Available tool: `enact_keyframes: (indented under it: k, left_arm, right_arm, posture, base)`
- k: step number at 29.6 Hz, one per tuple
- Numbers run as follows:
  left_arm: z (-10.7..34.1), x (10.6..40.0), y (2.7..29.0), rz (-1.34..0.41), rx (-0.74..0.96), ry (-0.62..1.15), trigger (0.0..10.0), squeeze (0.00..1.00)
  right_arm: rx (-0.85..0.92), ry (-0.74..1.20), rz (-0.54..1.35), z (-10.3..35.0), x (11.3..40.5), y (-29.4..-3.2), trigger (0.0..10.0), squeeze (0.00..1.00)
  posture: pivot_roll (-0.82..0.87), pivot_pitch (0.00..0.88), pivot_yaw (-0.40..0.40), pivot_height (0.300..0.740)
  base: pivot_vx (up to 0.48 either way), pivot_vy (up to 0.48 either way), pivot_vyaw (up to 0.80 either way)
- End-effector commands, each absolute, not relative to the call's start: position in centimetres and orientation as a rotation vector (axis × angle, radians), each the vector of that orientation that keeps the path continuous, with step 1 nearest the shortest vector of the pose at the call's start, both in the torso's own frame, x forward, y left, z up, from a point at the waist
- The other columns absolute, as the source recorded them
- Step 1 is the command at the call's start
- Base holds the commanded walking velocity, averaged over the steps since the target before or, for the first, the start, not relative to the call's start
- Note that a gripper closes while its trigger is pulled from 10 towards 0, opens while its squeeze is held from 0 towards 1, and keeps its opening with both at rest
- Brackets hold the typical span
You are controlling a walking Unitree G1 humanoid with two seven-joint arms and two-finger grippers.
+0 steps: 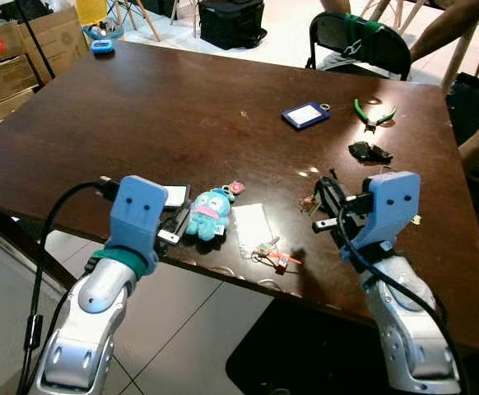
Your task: Hang keys on a hook
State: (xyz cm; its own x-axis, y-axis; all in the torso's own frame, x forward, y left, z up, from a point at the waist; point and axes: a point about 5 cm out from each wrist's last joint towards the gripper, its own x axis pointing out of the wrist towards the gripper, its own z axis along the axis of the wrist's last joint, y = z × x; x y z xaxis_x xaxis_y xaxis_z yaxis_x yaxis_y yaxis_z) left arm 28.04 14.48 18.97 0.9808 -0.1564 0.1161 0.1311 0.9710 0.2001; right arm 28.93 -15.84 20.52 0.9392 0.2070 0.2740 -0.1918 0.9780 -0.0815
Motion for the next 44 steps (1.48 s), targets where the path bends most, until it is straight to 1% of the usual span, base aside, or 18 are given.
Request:
enact_keyframes:
  k: [1,8,21,28,34,44]
  left_arm:
    - [18.5,27.9,14.8,-0.117,0.187,-0.119,10.0,0.00]
    - [18.7,28.0,14.2,-0.130,0.175,-0.126,10.0,0.00]
    - [18.9,28.2,14.2,-0.134,0.177,-0.136,10.0,0.00]
    - [18.9,28.3,14.2,-0.127,0.179,-0.144,10.0,0.00]
    - [18.9,28.4,14.3,-0.121,0.182,-0.143,10.0,0.00]
    - [18.9,28.4,14.4,-0.116,0.184,-0.144,10.0,0.00]
  right_arm:
    - [-0.052,-0.305,0.215,20.8,28.8,-15.2,10.0,0.00]
    - [-0.054,-0.309,0.226,21.0,29.4,-15.0,10.0,0.00]
    - [-0.051,-0.305,0.210,20.5,29.9,-14.9,10.0,0.00]
    - [-0.019,-0.284,0.176,20.3,30.3,-15.0,10.0,0.00]
    - [0.004,-0.282,0.192,20.2,30.5,-14.5,10.0,0.00]
    - [0.021,-0.288,0.198,20.2,30.7,-14.5,10.0,0.00]
  posture:
    - [-0.13,0.055,0.097,0.740]
    - [-0.13,0.047,0.097,0.740]
    - [-0.12,0.036,0.104,0.740]
    - [-0.12,0.031,0.109,0.740]
    - [-0.11,0.029,0.107,0.740]
    - [-0.10,0.029,0.106,0.740]
  base:
    - [0.000,0.000,0.00]
    - [-0.072,0.000,0.00]
    - [-0.431,0.000,0.00]
    - [-0.430,0.000,0.00]
    - [-0.431,0.000,0.00]
    - [-0.433,0.000,0.00]
